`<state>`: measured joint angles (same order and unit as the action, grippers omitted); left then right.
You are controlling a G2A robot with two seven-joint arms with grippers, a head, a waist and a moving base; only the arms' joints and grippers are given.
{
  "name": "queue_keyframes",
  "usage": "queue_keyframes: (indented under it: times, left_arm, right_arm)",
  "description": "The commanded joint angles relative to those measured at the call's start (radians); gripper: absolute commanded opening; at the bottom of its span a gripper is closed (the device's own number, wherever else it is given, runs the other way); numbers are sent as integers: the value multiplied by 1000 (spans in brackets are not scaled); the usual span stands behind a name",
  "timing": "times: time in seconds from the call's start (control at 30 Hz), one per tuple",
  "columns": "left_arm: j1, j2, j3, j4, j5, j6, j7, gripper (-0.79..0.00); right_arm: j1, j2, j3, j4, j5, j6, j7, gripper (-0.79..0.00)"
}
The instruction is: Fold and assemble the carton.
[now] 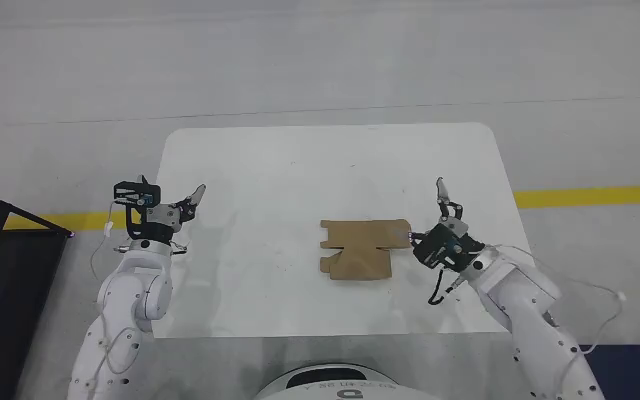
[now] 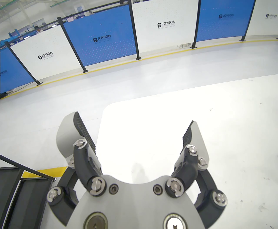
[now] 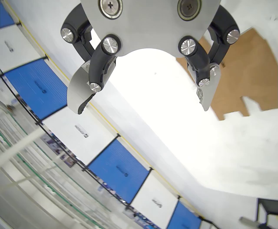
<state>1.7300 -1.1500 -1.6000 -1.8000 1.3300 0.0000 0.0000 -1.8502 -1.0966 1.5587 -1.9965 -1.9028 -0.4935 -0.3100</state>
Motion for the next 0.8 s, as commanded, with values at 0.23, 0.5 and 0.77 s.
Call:
queue_keyframes:
  times: [0.23, 0.5, 0.77]
  left_arm:
    - [0, 0, 0, 0, 0, 0, 0, 0]
    - [0, 0, 0, 0, 0, 0, 0, 0]
    - [0, 0, 0, 0, 0, 0, 0, 0]
  right_arm:
    - [-71, 33, -3, 37, -282, -148, -60, -71]
    - [-59, 47, -21, 82, -485, -109, 39, -348]
    - [11, 45, -84, 138, -539, -54, 116, -403]
